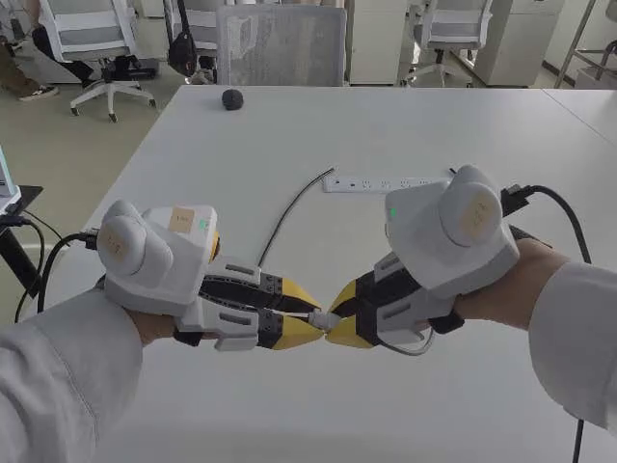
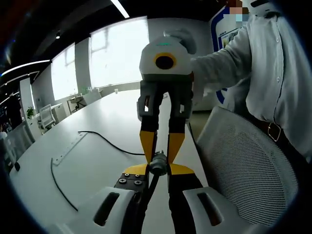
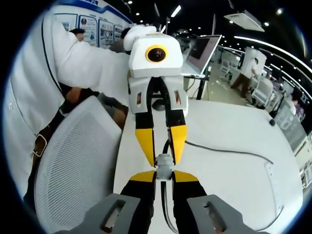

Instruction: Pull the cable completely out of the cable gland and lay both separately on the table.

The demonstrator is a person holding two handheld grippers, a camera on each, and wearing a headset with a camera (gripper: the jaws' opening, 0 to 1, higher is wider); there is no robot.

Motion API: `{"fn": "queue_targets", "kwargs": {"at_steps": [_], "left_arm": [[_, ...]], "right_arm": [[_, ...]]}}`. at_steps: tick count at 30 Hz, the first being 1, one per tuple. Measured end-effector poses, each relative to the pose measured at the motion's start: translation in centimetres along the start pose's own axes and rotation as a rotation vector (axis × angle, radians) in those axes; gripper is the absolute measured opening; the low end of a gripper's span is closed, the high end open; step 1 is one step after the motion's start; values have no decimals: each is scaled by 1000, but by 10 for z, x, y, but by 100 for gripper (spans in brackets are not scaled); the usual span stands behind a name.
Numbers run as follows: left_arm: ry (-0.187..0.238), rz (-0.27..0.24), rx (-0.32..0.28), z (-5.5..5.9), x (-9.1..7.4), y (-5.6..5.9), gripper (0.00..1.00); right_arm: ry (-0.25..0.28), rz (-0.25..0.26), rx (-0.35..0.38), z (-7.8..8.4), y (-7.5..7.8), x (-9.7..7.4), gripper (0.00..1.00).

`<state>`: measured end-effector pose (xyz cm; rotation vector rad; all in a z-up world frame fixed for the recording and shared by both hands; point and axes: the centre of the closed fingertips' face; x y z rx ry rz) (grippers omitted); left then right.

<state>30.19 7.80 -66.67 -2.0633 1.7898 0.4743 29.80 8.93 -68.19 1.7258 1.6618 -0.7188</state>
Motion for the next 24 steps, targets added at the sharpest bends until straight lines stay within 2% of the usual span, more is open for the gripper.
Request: {"fn": "queue_targets", "kwargs": {"at_steps": [2, 4, 5, 6, 7, 14, 17, 21, 24], "left_arm": [[-1, 1, 0, 0, 0, 0, 15], [-4, 3, 0, 1, 0, 0, 15], [-8, 4, 1, 2, 0, 1, 15], [-11, 4, 2, 2, -1, 1, 15], [-14, 5, 2, 3, -1, 1, 15], [-23, -1, -1, 6, -8, 1, 15], [-18, 0, -8, 5, -12, 1, 15], [-23, -3, -6, 5, -17, 2, 15], [-26, -2, 1, 3, -18, 2, 15]], "right_arm": [[-4, -3, 2, 0, 0, 0, 9], [-4, 16, 20, 1, 5, -1, 15], [6, 12, 35, 1, 6, -3, 21], [16, 2, 70, 2, 5, -5, 23], [19, 1, 75, 3, 5, -6, 24], [30, -10, 108, 16, -5, -7, 17], [36, -1, 111, 13, -4, -6, 16], [53, 8, 82, 0, -3, -3, 10], [34, 6, 57, -1, -4, 4, 7]]}}
Point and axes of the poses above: the centre of the closed fingertips' face, and the gripper's own axes: x roughly forward along the fingers, y roughly to its right, z roughly out of its underside, and after that the axes turned 6 degrees about -y, right-handed
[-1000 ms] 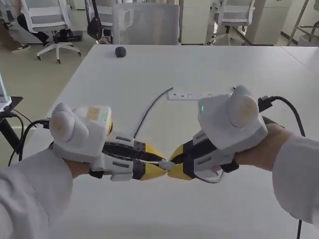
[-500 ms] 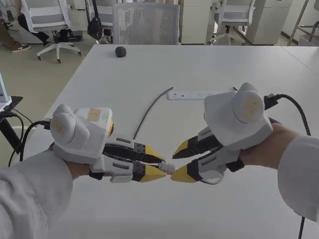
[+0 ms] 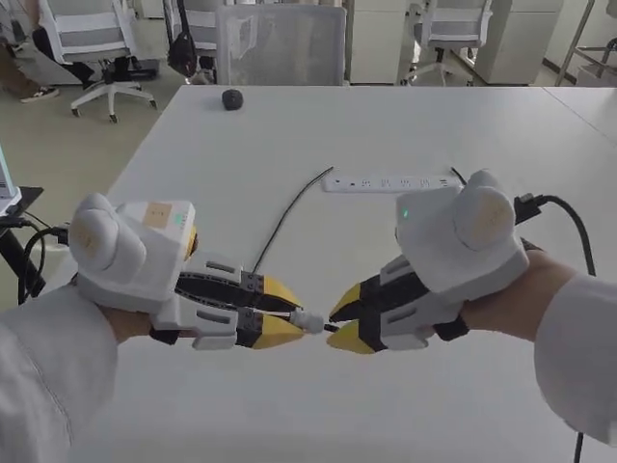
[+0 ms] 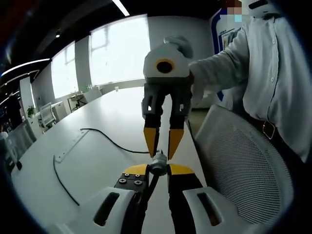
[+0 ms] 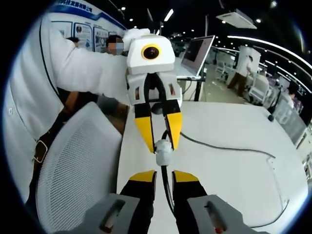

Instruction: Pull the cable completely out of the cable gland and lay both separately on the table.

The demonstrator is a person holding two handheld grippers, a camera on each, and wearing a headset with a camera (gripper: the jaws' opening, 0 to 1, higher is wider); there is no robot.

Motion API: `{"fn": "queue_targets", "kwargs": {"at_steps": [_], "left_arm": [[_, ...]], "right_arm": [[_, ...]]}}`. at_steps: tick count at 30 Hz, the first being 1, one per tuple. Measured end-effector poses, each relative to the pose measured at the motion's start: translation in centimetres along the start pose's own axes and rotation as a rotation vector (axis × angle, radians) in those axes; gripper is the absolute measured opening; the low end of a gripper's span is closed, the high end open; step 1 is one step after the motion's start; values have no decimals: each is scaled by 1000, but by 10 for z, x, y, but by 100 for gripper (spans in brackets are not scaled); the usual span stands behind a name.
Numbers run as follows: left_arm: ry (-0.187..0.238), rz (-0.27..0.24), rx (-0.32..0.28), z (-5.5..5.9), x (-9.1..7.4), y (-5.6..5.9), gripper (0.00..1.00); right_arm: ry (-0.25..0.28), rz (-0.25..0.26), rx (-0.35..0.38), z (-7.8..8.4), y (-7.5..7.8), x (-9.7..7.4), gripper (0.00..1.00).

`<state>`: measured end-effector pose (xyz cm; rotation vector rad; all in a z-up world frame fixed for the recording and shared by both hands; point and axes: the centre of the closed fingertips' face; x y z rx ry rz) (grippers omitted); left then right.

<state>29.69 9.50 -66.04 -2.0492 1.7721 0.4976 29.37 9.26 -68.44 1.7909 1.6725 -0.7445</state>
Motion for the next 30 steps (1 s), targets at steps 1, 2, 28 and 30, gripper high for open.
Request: {"fn": "queue_targets", "kwargs": {"at_steps": [1, 2, 28, 30], "left_arm": [[0, -1, 2, -1, 0, 0, 15], [-3, 2, 4, -1, 0, 0, 15], [-16, -25, 19, 5, -1, -4, 15], [-14, -28, 19, 5, -2, -4, 15]], "right_arm": [[-12, 0, -15, 1, -1, 3, 3], [-21, 22, -39, 2, 1, 3, 0], [-71, 42, 19, 47, 6, 10, 0], [-90, 44, 32, 58, 6, 12, 0]]}}
Point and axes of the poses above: the centre of the closed fingertips' face, and the gripper's own axes: x roughly forward along the fingers, y roughly to its right, z roughly out of its underside, and after that the axes turned 6 degrees about -y, right-handed
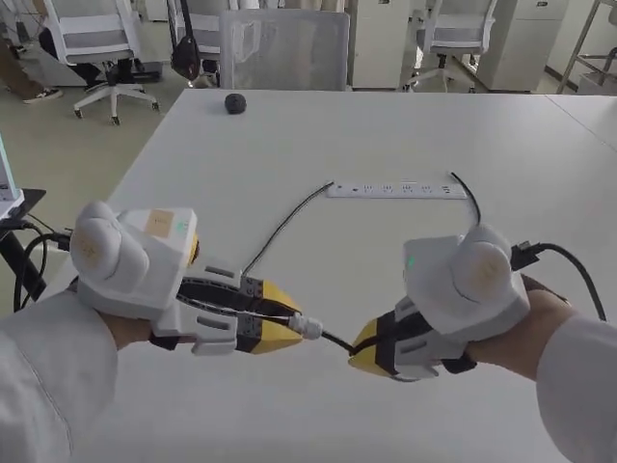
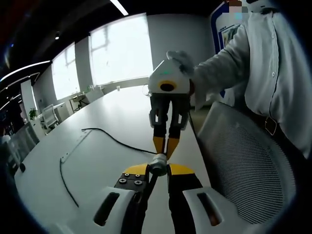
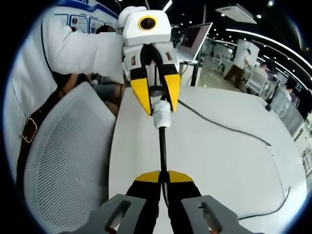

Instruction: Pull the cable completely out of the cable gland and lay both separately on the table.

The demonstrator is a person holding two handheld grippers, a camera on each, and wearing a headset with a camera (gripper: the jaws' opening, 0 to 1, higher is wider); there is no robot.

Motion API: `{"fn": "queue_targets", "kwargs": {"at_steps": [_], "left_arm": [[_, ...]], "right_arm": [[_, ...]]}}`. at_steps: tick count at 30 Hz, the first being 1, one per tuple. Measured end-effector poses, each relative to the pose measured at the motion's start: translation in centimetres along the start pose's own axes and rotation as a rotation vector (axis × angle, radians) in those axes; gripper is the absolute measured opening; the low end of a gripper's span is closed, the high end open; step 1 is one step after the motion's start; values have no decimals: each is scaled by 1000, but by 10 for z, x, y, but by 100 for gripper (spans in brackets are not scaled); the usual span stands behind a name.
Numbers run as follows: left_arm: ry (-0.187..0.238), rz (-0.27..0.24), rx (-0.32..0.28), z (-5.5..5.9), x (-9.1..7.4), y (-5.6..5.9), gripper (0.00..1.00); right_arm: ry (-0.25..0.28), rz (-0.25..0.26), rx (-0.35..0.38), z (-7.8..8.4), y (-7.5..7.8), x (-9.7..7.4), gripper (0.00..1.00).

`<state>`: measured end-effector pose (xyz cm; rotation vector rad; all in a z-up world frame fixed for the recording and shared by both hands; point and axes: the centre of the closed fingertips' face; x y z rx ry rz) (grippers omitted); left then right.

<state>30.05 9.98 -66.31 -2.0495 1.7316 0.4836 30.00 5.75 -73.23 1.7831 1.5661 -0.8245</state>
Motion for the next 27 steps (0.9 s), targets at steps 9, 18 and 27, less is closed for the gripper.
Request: {"fn": "queue_targets", "kwargs": {"at_steps": [9, 18, 27], "left_arm": [[1, 2, 2, -1, 1, 2, 15], [13, 0, 3, -4, 2, 1, 15], [8, 6, 2, -3, 3, 2, 15]], "right_arm": [[-82, 9, 70, 52, 3, 6, 0], [-164, 30, 117, 98, 10, 0, 0], [-182, 37, 153, 109, 13, -5, 1]]}}
Point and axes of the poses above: the centre of the closed fingertips' face, and the gripper's own axes: x roughly forward along the fingers, y roughly to its right, z roughly out of its underside, and after that the axes turned 6 degrees about -y, right-handed
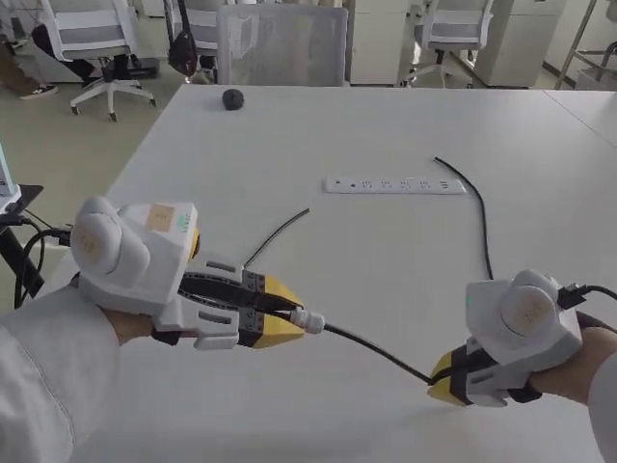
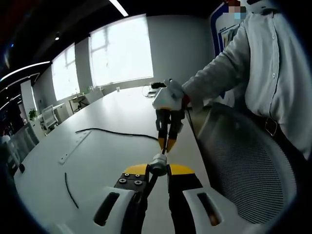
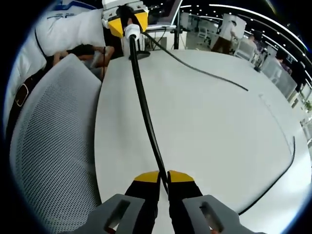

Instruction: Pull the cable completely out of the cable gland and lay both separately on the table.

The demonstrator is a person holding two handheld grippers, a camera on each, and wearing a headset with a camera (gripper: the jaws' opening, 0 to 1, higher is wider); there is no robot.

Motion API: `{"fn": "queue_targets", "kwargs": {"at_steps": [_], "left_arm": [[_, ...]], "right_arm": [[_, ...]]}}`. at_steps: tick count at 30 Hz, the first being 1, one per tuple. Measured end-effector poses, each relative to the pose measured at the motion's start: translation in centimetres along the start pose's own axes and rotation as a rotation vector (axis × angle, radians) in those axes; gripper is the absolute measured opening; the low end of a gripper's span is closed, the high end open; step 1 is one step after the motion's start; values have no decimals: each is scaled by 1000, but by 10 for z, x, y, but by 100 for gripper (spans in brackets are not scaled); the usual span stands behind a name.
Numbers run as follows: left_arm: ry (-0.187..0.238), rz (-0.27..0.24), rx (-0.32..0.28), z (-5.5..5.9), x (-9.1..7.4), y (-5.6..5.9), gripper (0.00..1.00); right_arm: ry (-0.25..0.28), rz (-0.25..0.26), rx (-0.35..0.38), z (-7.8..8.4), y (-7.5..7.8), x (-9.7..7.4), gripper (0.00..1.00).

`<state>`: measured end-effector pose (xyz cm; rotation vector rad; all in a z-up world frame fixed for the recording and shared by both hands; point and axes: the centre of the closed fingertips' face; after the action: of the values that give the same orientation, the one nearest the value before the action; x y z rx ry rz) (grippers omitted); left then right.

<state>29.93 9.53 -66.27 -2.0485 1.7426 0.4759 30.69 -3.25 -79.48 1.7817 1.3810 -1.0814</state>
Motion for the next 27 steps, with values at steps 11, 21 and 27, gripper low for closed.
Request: {"fn": "queue_targets", "kwargs": {"at_steps": [11, 21, 27], "left_arm": [[-12, 6, -1, 3, 2, 1, 15], [-17, 17, 8, 1, 6, 4, 15], [-20, 18, 11, 1, 7, 4, 15]], "right_arm": [[95, -57, 59, -47, -20, -30, 27], [223, -70, -15, -122, -39, -52, 22], [245, -60, -55, -143, -42, -54, 17]]}}
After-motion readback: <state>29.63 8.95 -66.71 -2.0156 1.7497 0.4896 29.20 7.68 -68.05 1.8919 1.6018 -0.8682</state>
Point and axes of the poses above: the centre of the closed fingertips' face, and the gripper's own axes: x roughly forward along the fingers, y roughly to its right, z roughly out of its underside, and after that the axes turned 6 degrees about -y, right-handed
